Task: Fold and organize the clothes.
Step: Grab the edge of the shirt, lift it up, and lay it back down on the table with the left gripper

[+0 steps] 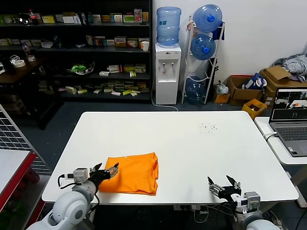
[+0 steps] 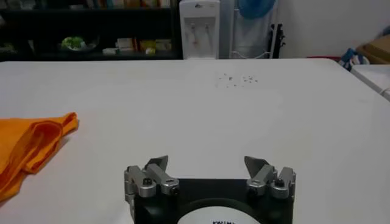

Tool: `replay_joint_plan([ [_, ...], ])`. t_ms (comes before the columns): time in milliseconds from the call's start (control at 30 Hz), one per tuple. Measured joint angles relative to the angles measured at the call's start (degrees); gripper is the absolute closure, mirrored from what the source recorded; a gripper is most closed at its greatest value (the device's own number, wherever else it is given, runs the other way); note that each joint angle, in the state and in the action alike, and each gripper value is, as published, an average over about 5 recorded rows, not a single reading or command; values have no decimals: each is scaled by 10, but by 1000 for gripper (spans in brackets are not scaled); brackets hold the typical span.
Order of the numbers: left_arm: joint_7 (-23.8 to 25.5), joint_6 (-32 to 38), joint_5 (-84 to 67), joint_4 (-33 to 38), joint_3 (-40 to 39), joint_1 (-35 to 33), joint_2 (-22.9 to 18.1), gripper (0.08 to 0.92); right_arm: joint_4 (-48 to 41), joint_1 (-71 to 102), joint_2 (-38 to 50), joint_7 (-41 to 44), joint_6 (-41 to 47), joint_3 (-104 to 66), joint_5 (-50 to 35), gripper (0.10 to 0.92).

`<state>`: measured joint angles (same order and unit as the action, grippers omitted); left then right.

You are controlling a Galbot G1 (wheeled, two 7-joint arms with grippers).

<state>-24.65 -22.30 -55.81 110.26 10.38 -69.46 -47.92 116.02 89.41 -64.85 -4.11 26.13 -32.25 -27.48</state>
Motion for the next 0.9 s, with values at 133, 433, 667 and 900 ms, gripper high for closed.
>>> replay_joint_plan([
  [133, 51, 12, -2, -27, 17, -15, 20, 177, 2, 1, 1, 0, 0, 0, 0, 203],
  [433, 124, 26, -10, -62, 24, -18, 33, 177, 3, 10, 6, 0, -1, -10, -4, 203],
  [667, 148, 29, -6, -72, 18, -19, 42, 249, 2, 6, 5, -1, 1, -8, -6, 203],
  [900, 161, 27, -3, -73, 10, -20, 44, 454, 1, 5, 7, -2, 2, -7, -8, 203],
])
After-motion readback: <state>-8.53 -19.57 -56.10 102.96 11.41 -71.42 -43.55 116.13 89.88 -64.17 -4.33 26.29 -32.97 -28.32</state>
